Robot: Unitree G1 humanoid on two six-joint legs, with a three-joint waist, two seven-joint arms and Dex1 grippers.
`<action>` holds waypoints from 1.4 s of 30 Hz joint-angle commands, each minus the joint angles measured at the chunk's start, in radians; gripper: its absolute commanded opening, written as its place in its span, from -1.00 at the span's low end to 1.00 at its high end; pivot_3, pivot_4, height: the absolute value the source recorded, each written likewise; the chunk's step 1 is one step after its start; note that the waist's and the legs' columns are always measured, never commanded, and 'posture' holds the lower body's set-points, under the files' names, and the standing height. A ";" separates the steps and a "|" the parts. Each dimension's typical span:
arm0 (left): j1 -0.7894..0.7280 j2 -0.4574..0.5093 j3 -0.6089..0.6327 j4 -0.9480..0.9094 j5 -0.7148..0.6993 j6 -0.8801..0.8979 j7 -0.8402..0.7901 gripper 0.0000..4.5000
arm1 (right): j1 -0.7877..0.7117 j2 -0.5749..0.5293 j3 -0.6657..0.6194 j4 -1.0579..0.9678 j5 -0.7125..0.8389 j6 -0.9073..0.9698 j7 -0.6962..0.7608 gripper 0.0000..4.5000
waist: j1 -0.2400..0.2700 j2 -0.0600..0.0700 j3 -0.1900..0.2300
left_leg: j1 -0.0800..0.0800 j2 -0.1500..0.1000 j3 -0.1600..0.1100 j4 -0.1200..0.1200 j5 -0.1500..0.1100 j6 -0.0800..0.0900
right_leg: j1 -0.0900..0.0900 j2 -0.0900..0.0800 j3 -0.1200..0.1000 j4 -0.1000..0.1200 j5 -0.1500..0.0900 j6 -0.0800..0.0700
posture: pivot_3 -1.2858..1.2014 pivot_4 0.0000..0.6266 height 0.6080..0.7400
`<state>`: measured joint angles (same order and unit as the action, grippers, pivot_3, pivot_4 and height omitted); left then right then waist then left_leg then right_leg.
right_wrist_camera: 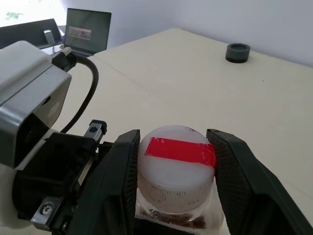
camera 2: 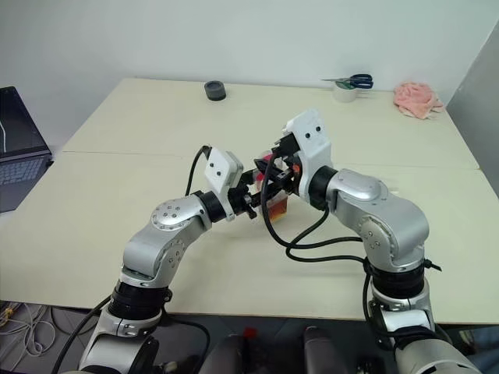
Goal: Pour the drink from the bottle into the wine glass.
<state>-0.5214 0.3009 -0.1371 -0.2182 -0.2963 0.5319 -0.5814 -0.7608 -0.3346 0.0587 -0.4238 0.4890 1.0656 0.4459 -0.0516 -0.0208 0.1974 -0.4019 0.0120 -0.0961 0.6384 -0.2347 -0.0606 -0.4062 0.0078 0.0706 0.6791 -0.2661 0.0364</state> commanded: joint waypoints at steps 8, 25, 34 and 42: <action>-0.033 0.006 0.011 -0.056 -0.016 -0.016 -0.021 -0.18 | -0.267 -0.186 0.080 0.744 -0.009 -0.670 1.059 -0.19 | -0.015 0.000 0.001 | 0.002 0.001 0.002 0.000 0.000 0.000 | 0.001 0.001 0.001 -0.001 0.000 0.001 | 0.03 -0.52 1.00; -0.020 0.050 0.017 -0.103 -0.042 0.025 -0.036 -0.19 | -0.314 -0.211 0.071 0.783 -0.008 -0.637 1.090 1.00 | -0.003 0.000 0.001 | 0.001 0.000 0.000 0.000 0.000 0.000 | 0.000 -0.001 0.000 0.000 0.001 -0.002 | 0.03 -0.52 1.00; -0.024 0.043 0.010 -0.087 -0.040 0.015 -0.047 -0.19 | -0.188 -0.186 -0.021 0.411 0.034 -0.428 0.723 1.00 | -0.002 0.000 0.001 | 0.000 0.000 0.000 0.000 0.000 0.000 | 0.000 -0.001 0.000 0.000 0.001 -0.002 | 0.03 -0.52 1.00; -0.034 0.029 -0.003 -0.068 -0.038 0.001 -0.057 -0.19 | -0.092 -0.099 -0.035 0.152 -0.026 -0.233 0.308 1.00 | 0.000 0.000 0.001 | 0.000 0.000 0.000 0.001 0.000 0.000 | 0.000 -0.001 0.000 0.001 0.001 -0.002 | 0.03 -0.52 1.00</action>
<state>-0.5260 0.3349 -0.1450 -0.2644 -0.3281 0.5623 -0.6316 -0.8485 -0.4402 0.0591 -0.2185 0.4625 0.8071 0.8194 -0.0511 -0.0206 0.1987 -0.4018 0.0118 -0.0962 0.6398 -0.2346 -0.0609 -0.4058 0.0068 0.0706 0.6803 -0.2649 0.0345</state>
